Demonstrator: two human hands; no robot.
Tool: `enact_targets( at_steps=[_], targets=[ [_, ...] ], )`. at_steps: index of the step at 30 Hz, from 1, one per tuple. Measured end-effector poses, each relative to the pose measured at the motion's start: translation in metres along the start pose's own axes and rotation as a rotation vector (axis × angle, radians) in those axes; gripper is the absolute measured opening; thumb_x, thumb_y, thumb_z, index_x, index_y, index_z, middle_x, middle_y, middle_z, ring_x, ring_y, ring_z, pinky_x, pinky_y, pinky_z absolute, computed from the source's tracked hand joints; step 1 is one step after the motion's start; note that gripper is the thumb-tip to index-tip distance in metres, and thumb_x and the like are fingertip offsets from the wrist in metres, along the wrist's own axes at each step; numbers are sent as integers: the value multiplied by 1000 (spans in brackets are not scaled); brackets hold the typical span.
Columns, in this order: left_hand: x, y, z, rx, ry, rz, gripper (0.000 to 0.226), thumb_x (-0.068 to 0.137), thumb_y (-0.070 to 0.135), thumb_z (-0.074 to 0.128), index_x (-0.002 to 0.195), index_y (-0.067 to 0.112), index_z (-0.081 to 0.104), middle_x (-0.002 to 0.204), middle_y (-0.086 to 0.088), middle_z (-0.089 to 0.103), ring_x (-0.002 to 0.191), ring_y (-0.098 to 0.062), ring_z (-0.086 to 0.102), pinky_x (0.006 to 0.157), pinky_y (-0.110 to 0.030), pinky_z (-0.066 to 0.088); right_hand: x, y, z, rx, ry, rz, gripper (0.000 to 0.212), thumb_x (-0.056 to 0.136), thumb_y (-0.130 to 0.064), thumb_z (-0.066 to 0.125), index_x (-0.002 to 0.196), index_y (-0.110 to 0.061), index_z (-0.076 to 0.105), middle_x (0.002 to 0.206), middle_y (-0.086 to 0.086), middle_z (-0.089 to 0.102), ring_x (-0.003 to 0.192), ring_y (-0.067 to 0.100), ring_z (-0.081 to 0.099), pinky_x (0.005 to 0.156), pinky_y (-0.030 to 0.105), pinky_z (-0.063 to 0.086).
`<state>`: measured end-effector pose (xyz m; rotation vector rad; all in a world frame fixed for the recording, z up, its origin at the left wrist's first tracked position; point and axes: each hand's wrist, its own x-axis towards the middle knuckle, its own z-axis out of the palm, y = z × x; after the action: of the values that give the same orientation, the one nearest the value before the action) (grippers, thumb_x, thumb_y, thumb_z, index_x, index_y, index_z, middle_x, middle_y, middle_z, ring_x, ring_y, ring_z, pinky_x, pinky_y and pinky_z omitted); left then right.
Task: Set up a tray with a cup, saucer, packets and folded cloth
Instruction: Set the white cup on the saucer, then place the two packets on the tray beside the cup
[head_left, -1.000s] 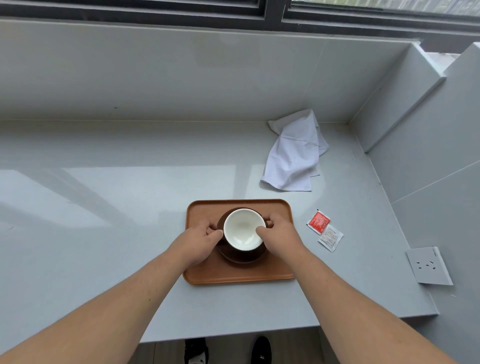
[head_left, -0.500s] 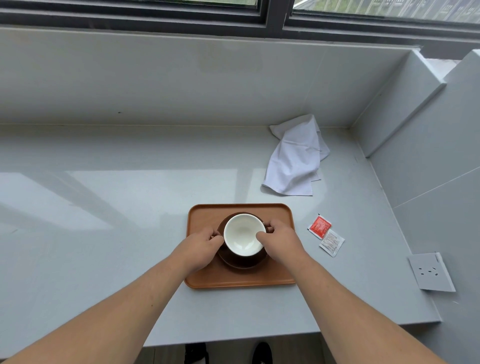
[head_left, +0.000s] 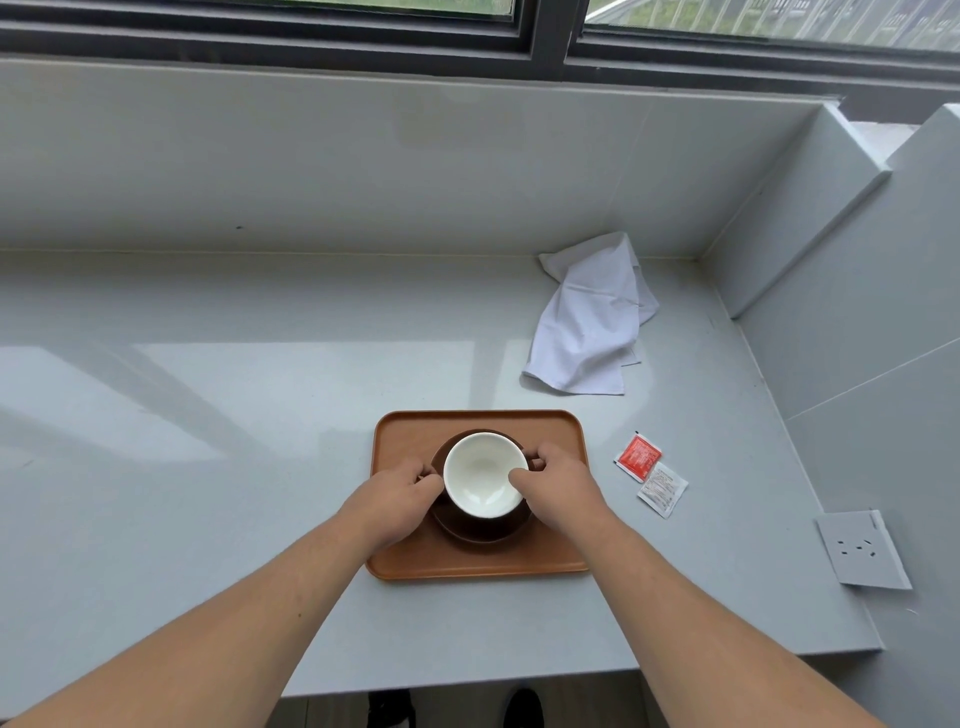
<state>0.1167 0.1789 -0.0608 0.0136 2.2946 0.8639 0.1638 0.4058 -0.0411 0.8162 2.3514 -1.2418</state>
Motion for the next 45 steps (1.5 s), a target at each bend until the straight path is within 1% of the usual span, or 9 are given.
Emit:
enact_targets(
  at_steps=[8,11,15,18,23,31,35,42,45],
  targets=[
    [3,2,-3,58,-3,-5,29,82,55,39,90,36,59,86,8,70,81,-15,68,73,-38,54,1,-1,-1,13,-19,5,31,79,-29,61,110,-30,61,110,-3,67,90,13,64,60,26,45],
    [2,6,-8,236,131,6,35,81,60,36,83,32,57,74,7,68,73,-12,62,57,-32,45,1,-2,-3,-9,-28,-1,38,78,-34,59,116,-31,58,109,-4,66,89,13,64,61,27,46],
    [4,26,-19,310,271,31,36,85,59,41,76,27,56,66,7,65,65,-11,60,51,-29,40,-1,-3,-13,-41,22,-7,44,81,-40,59,124,-29,55,113,-4,59,91,17,63,64,27,45],
    [10,47,-25,319,267,111,25,86,54,46,81,32,57,74,14,66,70,-6,60,55,-28,44,-3,-7,-25,-37,90,-10,45,82,-39,57,125,-28,58,109,-8,58,94,18,63,77,33,54],
    [24,94,-21,377,166,315,22,85,52,50,95,37,63,90,18,67,83,-6,62,69,-31,54,-9,-13,-52,-64,194,-18,38,83,-38,56,119,-30,63,112,-7,59,89,18,67,77,34,58],
    [37,161,29,509,-20,539,25,82,50,51,98,39,66,94,18,68,88,-9,62,73,-30,53,-25,34,-94,-106,334,83,24,88,-25,57,110,-27,67,105,-9,66,95,15,62,88,34,53],
    [44,185,68,581,-82,571,29,87,45,55,111,37,68,109,14,70,100,-12,63,83,-31,53,-16,64,-112,-137,337,127,32,85,-23,58,115,-27,67,111,-4,66,97,20,63,73,29,48],
    [72,211,137,585,-79,508,57,86,50,65,139,28,56,128,5,66,113,-18,65,88,-34,53,33,102,-126,-203,287,95,44,86,-28,61,130,-25,61,124,4,63,110,26,60,86,37,54],
    [83,217,159,596,-37,450,58,85,50,66,134,20,55,125,-2,65,110,-24,66,84,-37,54,53,113,-128,-202,246,85,52,86,-28,61,138,-23,57,131,5,60,118,28,58,91,38,52]
  ],
)
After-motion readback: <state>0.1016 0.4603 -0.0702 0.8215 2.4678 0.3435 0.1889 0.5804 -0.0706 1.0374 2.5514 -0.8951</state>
